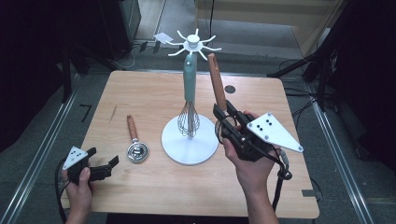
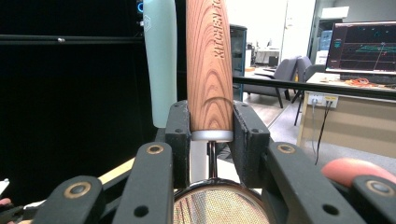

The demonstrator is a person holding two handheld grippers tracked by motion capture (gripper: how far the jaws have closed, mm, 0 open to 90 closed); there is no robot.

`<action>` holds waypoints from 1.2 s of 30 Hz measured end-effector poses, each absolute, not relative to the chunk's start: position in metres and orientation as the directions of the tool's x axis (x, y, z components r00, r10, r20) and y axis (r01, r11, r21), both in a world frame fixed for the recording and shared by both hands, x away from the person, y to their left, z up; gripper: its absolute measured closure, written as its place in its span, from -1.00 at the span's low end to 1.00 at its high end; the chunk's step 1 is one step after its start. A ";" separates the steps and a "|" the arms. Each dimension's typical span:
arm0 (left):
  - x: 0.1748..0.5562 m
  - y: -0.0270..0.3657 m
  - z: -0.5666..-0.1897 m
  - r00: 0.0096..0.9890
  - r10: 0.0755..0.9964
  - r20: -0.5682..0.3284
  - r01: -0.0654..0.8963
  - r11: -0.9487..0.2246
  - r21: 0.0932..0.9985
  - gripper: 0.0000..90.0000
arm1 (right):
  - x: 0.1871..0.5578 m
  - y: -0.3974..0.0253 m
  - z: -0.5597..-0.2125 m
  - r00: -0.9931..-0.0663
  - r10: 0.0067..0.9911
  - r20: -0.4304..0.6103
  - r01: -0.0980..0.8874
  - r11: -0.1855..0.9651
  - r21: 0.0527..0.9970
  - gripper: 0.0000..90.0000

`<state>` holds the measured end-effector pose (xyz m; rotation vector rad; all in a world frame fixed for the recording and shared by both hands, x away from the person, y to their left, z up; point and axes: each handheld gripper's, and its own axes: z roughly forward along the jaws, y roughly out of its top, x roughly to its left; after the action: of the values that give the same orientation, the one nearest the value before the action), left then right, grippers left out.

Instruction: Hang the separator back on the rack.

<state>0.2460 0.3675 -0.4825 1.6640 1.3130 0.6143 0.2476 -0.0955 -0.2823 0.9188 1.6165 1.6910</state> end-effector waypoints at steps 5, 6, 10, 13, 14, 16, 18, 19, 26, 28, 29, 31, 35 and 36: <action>0.246 0.368 -0.482 0.313 0.939 -0.142 0.491 -0.032 0.870 -1.00 | 0.250 -0.094 -0.283 -0.561 0.825 0.067 0.040 -0.054 0.998 0.60; 0.246 0.368 -0.483 0.313 0.939 -0.144 0.491 -0.031 0.871 -1.00 | 0.250 -0.093 -0.283 -0.561 0.825 0.066 0.040 -0.053 0.998 0.60; 0.246 0.368 -0.482 0.313 0.939 -0.142 0.492 -0.032 0.870 -1.00 | 0.251 -0.091 -0.284 -0.556 0.829 0.057 0.037 -0.044 0.998 0.60; 0.246 0.368 -0.483 0.314 0.938 -0.144 0.491 -0.031 0.871 -1.00 | 0.252 -0.090 -0.284 -0.552 0.832 0.055 0.040 -0.040 0.998 0.60; 0.246 0.368 -0.483 0.313 0.939 -0.144 0.490 -0.030 0.871 -1.00 | 0.252 -0.090 -0.284 -0.550 0.833 0.049 0.036 -0.035 0.999 0.60; 0.246 0.368 -0.482 0.313 0.939 -0.142 0.491 -0.032 0.871 -1.00 | 0.252 -0.089 -0.283 -0.545 0.837 0.049 0.041 -0.032 0.999 0.60; 0.246 0.368 -0.483 0.313 0.939 -0.143 0.491 -0.031 0.871 -1.00 | 0.252 -0.087 -0.282 -0.531 0.847 0.033 0.034 -0.018 0.999 0.60; 0.246 0.368 -0.483 0.314 0.939 -0.143 0.491 -0.031 0.871 -1.00 | 0.253 -0.086 -0.281 -0.525 0.851 0.026 0.032 -0.011 0.999 0.60; 0.246 0.368 -0.483 0.312 0.939 -0.144 0.492 -0.030 0.870 -1.00 | 0.251 -0.076 -0.281 -0.453 0.889 -0.069 0.009 0.082 0.997 0.60; 0.246 0.368 -0.483 0.312 0.939 -0.146 0.492 -0.028 0.870 -1.00 | 0.252 -0.075 -0.282 -0.451 0.890 -0.074 0.011 0.088 0.996 0.60; 0.246 0.368 -0.483 0.311 0.939 -0.145 0.491 -0.029 0.870 -1.00 | 0.253 -0.075 -0.283 -0.449 0.891 -0.073 0.013 0.088 0.996 0.60; 0.246 0.368 -0.483 0.311 0.939 -0.145 0.492 -0.028 0.870 -1.00 | 0.254 -0.075 -0.284 -0.452 0.890 -0.066 0.014 0.081 0.997 0.59; 0.246 0.368 -0.483 0.310 0.940 -0.144 0.493 -0.029 0.870 -1.00 | 0.254 -0.077 -0.286 -0.504 0.863 -0.037 0.013 0.051 0.999 0.39; 0.246 0.368 -0.483 0.310 0.940 -0.145 0.492 -0.029 0.870 -1.00 | 0.254 -0.078 -0.287 -0.511 0.859 -0.032 0.015 0.046 0.999 0.39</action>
<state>0.2462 0.3676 -0.4826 1.6634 1.3157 0.6141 0.2541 -0.0776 -0.2869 0.8950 1.6325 1.5465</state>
